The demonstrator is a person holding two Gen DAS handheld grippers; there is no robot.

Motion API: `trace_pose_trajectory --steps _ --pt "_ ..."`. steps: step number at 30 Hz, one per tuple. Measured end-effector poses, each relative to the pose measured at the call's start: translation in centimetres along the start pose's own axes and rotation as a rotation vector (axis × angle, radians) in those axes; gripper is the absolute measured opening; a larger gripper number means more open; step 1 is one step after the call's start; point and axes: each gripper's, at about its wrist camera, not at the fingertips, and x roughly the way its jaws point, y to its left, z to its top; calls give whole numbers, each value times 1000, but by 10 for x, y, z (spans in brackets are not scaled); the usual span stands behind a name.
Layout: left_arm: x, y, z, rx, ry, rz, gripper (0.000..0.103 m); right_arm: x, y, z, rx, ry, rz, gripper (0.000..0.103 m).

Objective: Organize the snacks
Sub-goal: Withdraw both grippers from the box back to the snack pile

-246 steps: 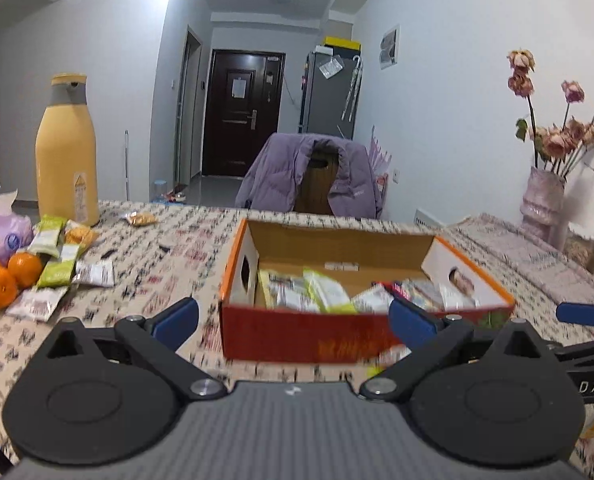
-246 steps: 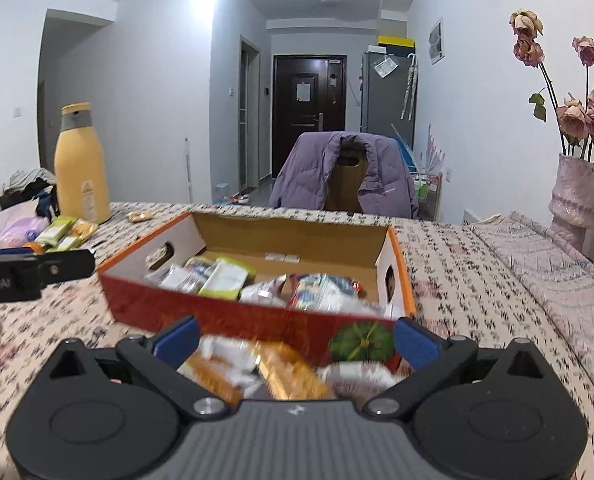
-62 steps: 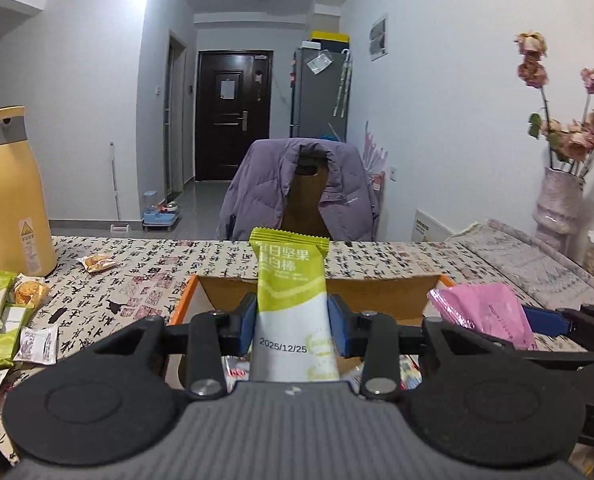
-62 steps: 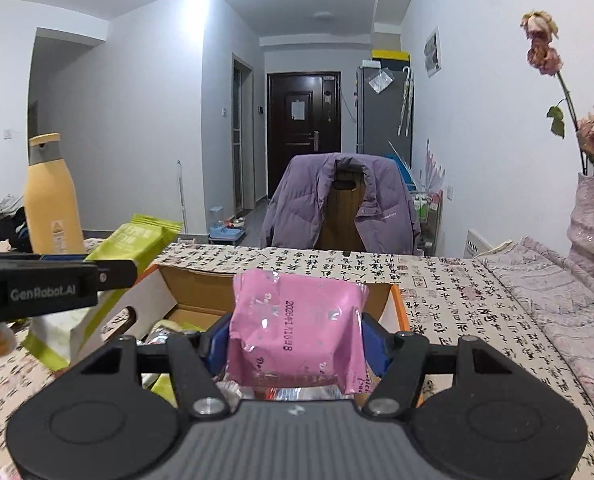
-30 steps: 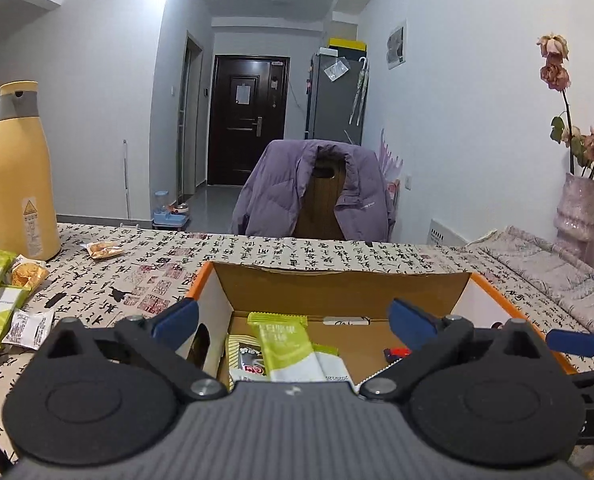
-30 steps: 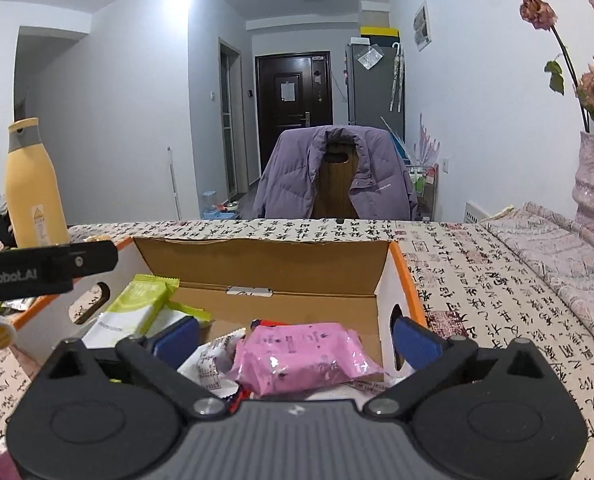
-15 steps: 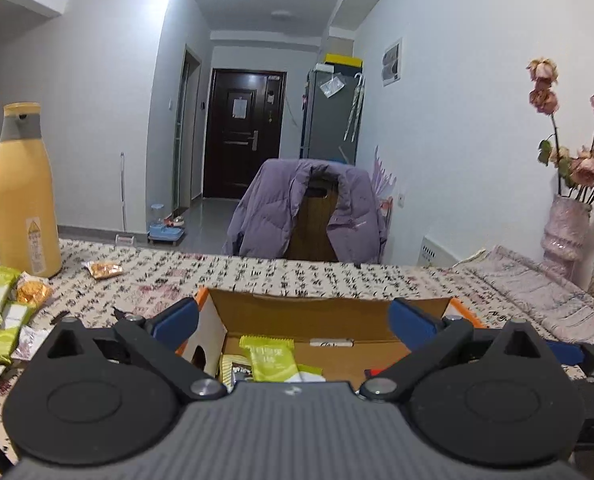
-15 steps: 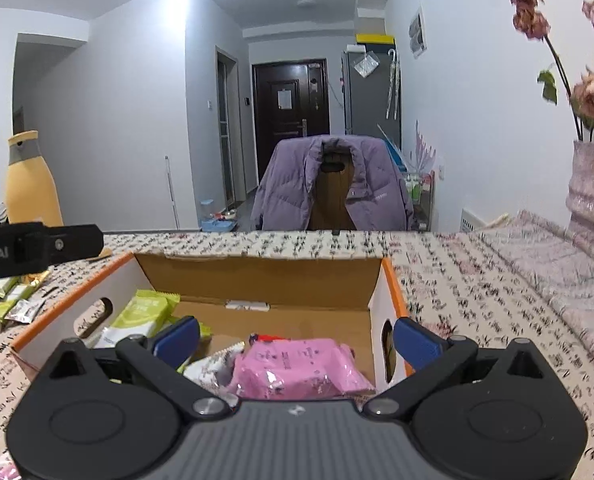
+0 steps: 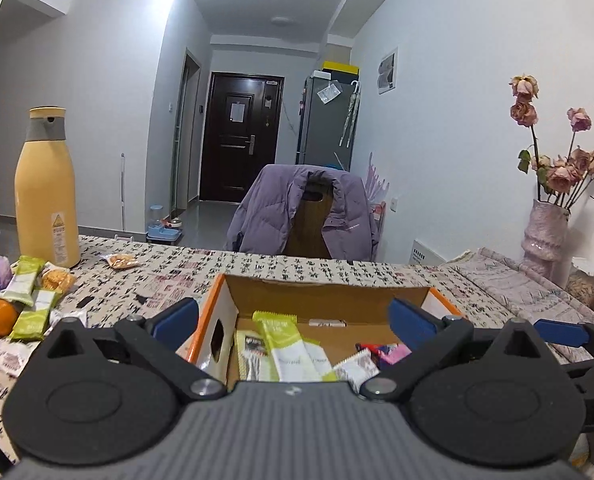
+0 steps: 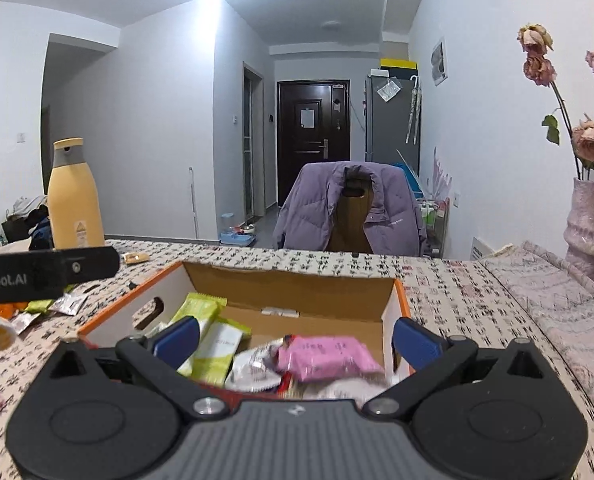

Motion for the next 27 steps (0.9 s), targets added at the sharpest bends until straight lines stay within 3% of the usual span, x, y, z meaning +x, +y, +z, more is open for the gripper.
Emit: trace_pose_trajectory --steps 15,27 --pt "-41 17 -65 32 89 -15 103 -46 -5 -62 54 94 -48 103" --pt "-37 24 -96 33 127 -14 103 -56 -5 -92 65 162 -64 103"
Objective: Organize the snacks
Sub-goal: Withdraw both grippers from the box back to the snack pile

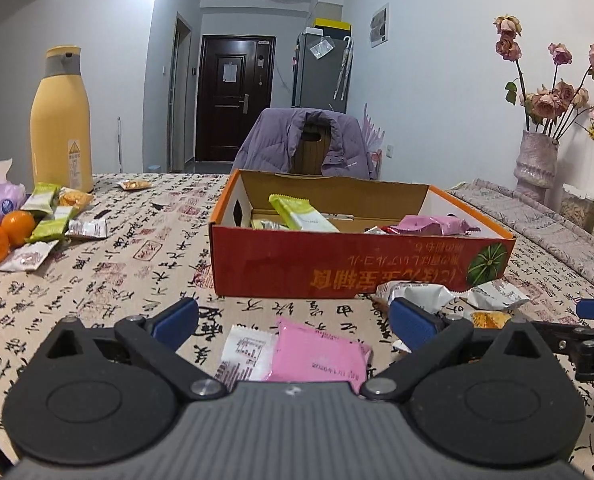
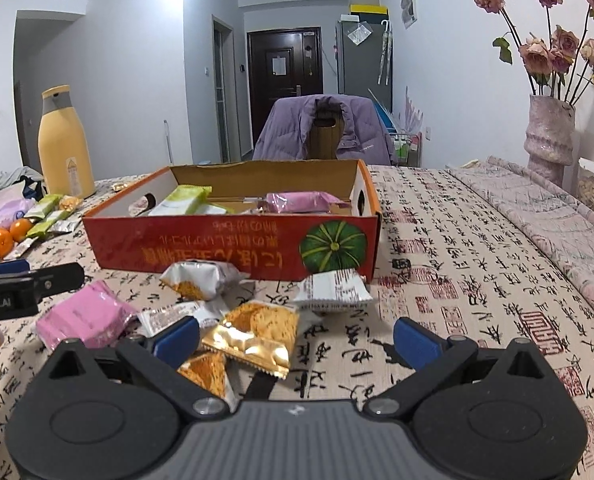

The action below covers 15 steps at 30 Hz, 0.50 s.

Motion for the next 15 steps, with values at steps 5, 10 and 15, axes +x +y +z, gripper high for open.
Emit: trace_pose_trajectory --steps 5,10,15 --pt "4 2 -4 -16 19 -15 103 -2 -2 -4 5 5 -7 103" --pt "4 2 -5 -19 19 -15 103 3 -3 -7 12 21 -9 103" --pt "5 2 -6 -22 24 -17 103 12 3 1 1 25 -14 103"
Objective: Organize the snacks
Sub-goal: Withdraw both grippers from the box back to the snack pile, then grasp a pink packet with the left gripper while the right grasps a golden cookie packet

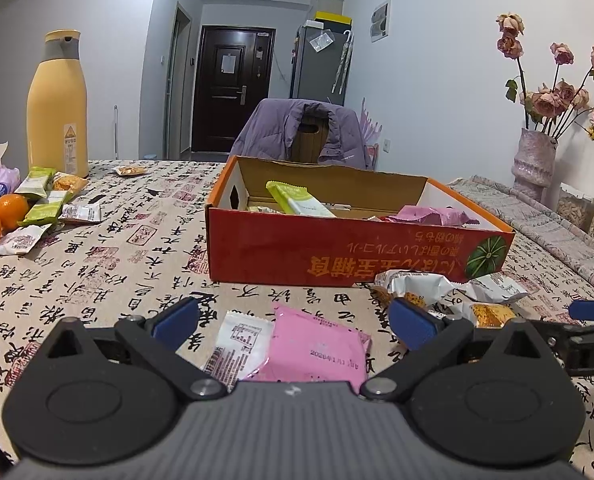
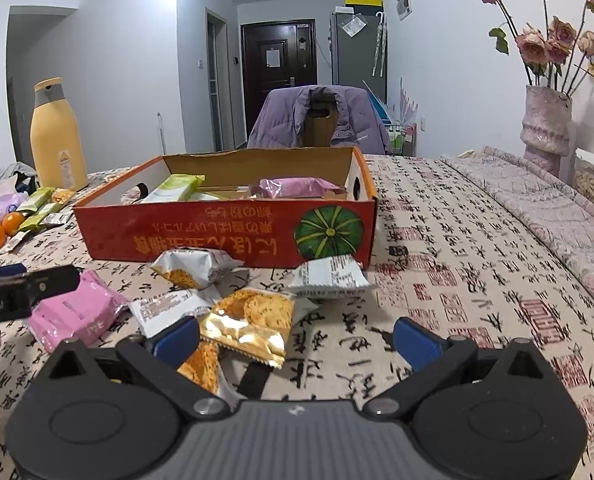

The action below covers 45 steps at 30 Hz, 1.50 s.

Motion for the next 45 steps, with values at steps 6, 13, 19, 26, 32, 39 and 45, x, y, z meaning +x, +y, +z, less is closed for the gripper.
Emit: trace_pose_trajectory --steps 6,13,19,26,32,39,45 --pt "0 2 -1 -9 1 -2 103 22 8 15 17 43 26 91" --pt "0 4 0 -25 2 -10 103 47 11 19 62 109 19 67" --pt "0 4 0 -28 4 -15 103 52 12 11 36 133 -1 54" --pt "0 4 -1 -28 6 -11 103 40 15 6 0 94 9 48" --pt "3 2 0 -19 28 5 103 11 14 2 -17 8 14 48" --pt "6 -15 1 94 82 27 103 -7 2 -3 14 -31 21 48" --pt "16 -32 -3 202 144 72 103 -11 -4 -7 38 -42 32 48"
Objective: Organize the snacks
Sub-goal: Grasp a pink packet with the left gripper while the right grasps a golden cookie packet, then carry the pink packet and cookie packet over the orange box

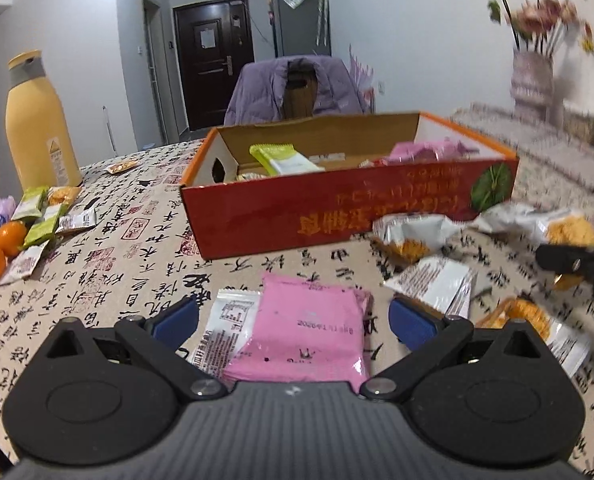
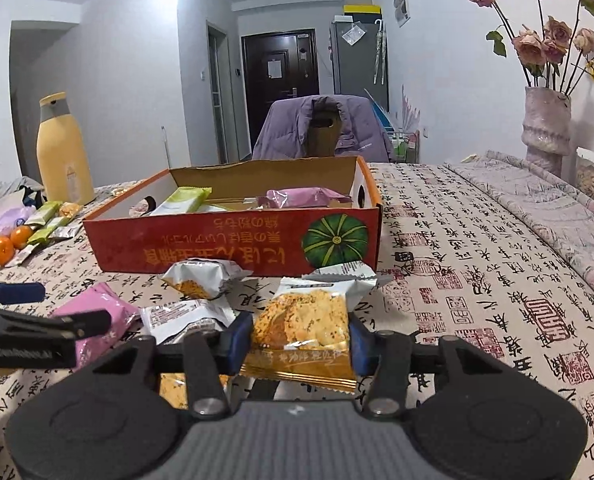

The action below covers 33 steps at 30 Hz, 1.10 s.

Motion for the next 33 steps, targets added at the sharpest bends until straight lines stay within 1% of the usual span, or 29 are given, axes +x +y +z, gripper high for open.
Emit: trace_pose_trajectory --steps 3,5,7,8,9,10,11,14,16,25,33 --pt "5 -5 0 18 14 7 103 -2 -1 -2 6 -7 12 48" --pt "7 -8 0 30 23 6 101 -3 -3 -3 11 -8 19 48" --pt "10 -10 0 39 37 6 95 -4 -4 -3 14 -8 25 48" --pt "11 -10 0 37 45 3 93 -4 -4 -4 16 -9 27 48" --pt "11 -9 -1 32 50 2 88 -4 -4 -4 18 -9 28 48" --pt "12 -9 -2 27 54 2 82 -4 -5 -4 19 -9 29 48" --pt "12 -8 -2 21 59 1 79 -3 -5 -4 20 -9 30 48" --pt "12 -7 -2 16 56 0 71 -3 -5 -4 22 -7 32 48" --pt "12 -8 -2 21 51 -3 63 -3 -4 -4 21 -6 33 48" --pt "6 -2 -1 -15 30 -11 63 -4 -2 -4 10 -2 34 48" --pt "-8 2 10 -35 -27 -17 63 -4 1 3 -7 -17 35 48"
